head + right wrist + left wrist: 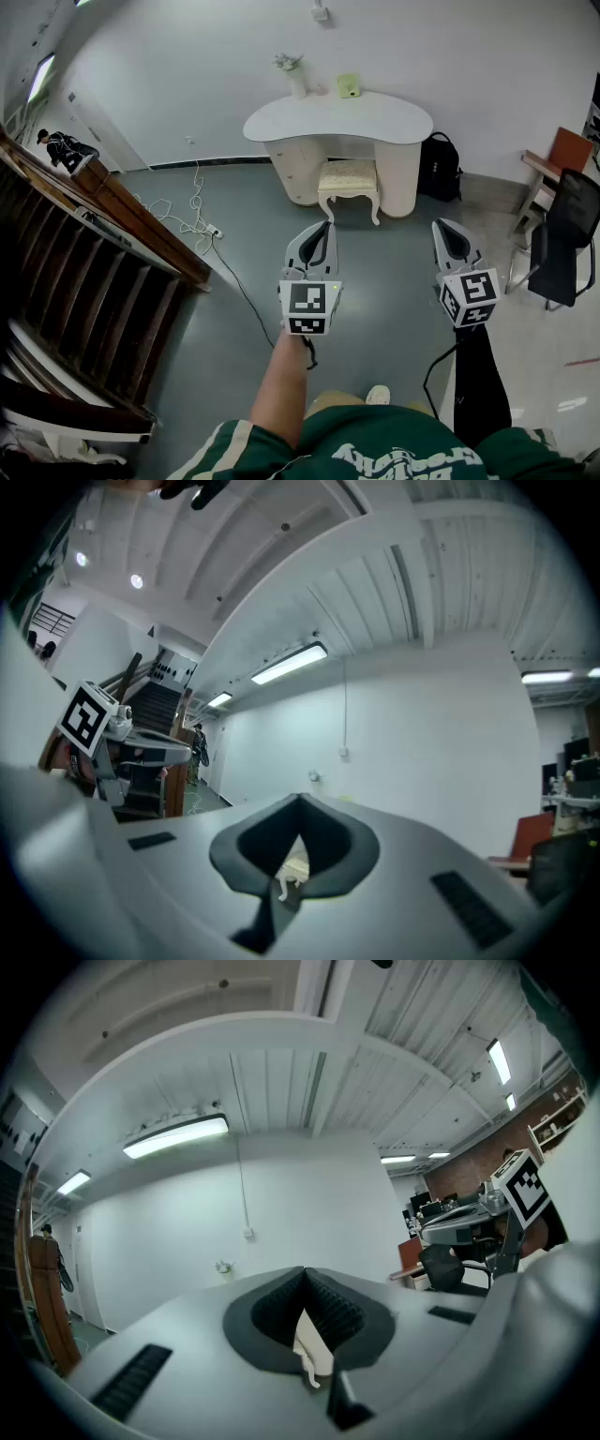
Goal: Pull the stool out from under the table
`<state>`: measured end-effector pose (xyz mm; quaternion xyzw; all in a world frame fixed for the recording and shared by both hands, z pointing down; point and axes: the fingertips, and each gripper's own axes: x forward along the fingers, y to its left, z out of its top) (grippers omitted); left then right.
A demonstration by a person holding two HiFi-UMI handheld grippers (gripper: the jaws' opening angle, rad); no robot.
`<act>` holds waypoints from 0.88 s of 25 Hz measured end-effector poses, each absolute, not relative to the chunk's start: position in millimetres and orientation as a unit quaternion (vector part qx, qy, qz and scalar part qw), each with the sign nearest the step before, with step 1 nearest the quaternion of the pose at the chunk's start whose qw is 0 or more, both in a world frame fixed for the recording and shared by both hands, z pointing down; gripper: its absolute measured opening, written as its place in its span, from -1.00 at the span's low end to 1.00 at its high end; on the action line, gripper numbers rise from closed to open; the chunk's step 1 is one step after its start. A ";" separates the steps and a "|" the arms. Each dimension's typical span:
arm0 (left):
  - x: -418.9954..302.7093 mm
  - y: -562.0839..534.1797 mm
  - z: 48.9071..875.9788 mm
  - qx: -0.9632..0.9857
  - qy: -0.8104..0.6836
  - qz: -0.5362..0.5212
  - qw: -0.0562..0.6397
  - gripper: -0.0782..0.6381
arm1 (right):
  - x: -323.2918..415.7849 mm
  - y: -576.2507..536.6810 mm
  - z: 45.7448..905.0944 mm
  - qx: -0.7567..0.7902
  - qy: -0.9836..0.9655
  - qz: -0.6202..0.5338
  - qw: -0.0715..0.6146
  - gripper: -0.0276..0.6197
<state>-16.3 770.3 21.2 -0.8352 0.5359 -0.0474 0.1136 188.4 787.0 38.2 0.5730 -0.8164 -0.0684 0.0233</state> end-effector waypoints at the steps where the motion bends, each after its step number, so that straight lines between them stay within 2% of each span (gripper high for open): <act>1: -17.4 773.2 20.7 -0.835 0.536 -0.047 0.114 -0.78 | 186.8 788.7 38.0 0.572 -0.817 -0.068 0.024 -0.91; 12: -17.1 785.3 22.7 -0.823 0.551 -0.055 0.123 -0.78 | 183.8 794.9 44.6 0.568 -0.821 -0.059 0.026 -0.91; 13: -15.1 785.9 23.3 -0.824 0.549 -0.061 0.127 -0.71 | 184.8 793.9 45.2 0.570 -0.819 -0.057 0.028 -0.90; 15: -11.5 787.2 24.5 -0.828 0.542 -0.064 0.126 -0.37 | 184.4 792.8 48.2 0.570 -0.820 -0.054 0.031 -0.90; 18: -9.2 787.9 24.9 -0.838 0.531 -0.050 0.114 -0.09 | 175.8 792.6 51.6 0.550 -0.834 -0.045 0.024 -0.40; 21: -3.1 786.2 27.7 -0.858 0.503 -0.039 0.098 0.24 | 164.2 786.4 54.2 0.537 -0.842 -0.044 0.025 -0.11; 22: -2.4 785.9 29.4 -0.863 0.495 -0.038 0.094 0.28 | 158.0 784.4 56.2 0.530 -0.846 -0.047 0.033 -0.06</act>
